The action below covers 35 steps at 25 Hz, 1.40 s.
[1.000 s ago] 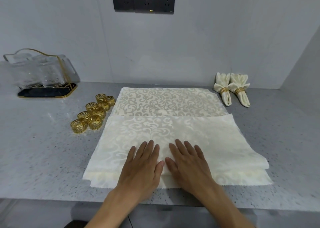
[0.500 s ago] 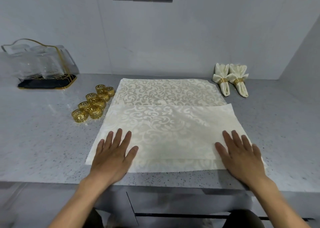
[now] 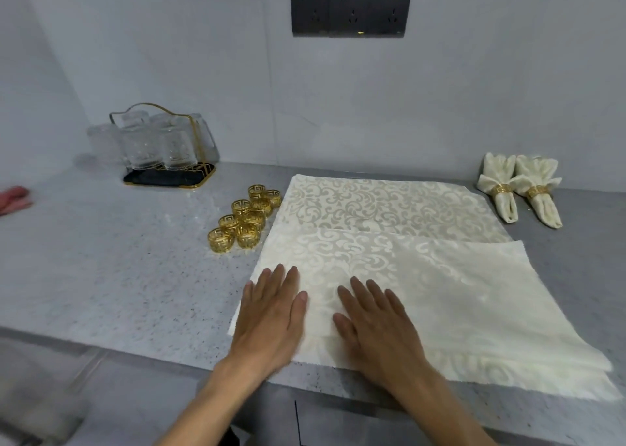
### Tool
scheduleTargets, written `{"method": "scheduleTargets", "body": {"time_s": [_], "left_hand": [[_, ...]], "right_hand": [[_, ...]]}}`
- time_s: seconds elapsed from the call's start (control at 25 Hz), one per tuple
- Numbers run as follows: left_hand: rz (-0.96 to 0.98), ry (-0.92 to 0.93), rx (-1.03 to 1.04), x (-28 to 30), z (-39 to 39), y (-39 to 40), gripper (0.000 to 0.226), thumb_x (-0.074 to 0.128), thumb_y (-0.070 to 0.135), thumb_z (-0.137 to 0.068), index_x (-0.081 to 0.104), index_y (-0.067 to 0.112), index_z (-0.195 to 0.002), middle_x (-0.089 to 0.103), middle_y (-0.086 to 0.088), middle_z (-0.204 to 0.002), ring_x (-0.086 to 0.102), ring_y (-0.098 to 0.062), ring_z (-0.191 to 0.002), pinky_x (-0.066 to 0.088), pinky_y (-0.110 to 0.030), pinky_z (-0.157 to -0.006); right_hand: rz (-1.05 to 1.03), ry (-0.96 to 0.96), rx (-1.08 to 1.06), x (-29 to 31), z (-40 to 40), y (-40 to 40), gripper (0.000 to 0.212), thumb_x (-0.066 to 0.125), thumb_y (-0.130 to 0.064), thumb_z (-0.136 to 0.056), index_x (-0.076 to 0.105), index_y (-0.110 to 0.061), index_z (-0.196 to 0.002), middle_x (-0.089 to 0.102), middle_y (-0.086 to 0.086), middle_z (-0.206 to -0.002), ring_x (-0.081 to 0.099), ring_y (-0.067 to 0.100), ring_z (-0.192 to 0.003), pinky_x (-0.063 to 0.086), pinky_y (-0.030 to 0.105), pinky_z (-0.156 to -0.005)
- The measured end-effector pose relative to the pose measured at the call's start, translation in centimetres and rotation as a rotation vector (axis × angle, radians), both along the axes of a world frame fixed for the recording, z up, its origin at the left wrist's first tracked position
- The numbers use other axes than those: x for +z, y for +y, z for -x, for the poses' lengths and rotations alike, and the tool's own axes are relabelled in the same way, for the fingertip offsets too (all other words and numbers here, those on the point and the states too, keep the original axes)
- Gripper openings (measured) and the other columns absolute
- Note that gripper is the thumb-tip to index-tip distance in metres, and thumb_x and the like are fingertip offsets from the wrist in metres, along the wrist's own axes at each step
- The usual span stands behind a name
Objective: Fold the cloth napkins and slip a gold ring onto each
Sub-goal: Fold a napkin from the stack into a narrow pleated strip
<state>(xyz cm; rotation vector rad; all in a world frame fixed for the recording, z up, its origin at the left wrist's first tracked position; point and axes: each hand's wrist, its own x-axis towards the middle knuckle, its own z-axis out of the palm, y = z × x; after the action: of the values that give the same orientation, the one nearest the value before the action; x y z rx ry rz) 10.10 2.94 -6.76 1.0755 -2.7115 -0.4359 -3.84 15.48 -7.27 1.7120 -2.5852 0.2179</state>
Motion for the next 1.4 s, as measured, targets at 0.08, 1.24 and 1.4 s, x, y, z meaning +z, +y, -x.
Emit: {"method": "scheduleTargets", "body": {"time_s": [0.08,1.24,1.4], "left_hand": [[0.168,0.066,-0.05,1.1,1.2,-3.0,0.045,0.023,0.035,-0.105,0.048,0.019,-0.138,0.049,-0.003,-0.144,0.041,-0.025,-0.136,0.032,-0.039,-0.11],[-0.332,0.682,-0.067,4.6,7.1,-6.9,0.038,0.081,0.01,-0.078,0.063,0.031,-0.104,0.059,0.011,-0.095,0.057,-0.002,-0.087,0.043,-0.014,-0.075],[-0.144,0.639,-0.248,3.1,7.1,-1.2,0.044,0.072,0.007,-0.083,0.058,0.028,-0.12,0.061,0.013,-0.104,0.056,-0.001,-0.089,0.045,-0.014,-0.08]], "right_hand": [[-0.062,-0.019,0.006,-0.7,0.6,-0.6,0.08,-0.017,-0.061,-0.088,0.009,-0.029,-0.157,0.001,-0.002,-0.166,0.001,0.022,-0.152,0.0,0.039,-0.121],[0.641,-0.892,-0.202,1.9,2.0,0.3,0.024,0.051,-0.036,-0.101,0.061,-0.034,-0.122,0.061,-0.019,-0.127,0.054,0.004,-0.122,0.041,0.021,-0.099],[0.603,-1.297,-0.44,6.0,4.4,-0.3,0.029,0.053,-0.046,-0.096,0.058,-0.021,-0.109,0.075,0.006,-0.095,0.071,0.028,-0.083,0.053,0.039,-0.068]]}}
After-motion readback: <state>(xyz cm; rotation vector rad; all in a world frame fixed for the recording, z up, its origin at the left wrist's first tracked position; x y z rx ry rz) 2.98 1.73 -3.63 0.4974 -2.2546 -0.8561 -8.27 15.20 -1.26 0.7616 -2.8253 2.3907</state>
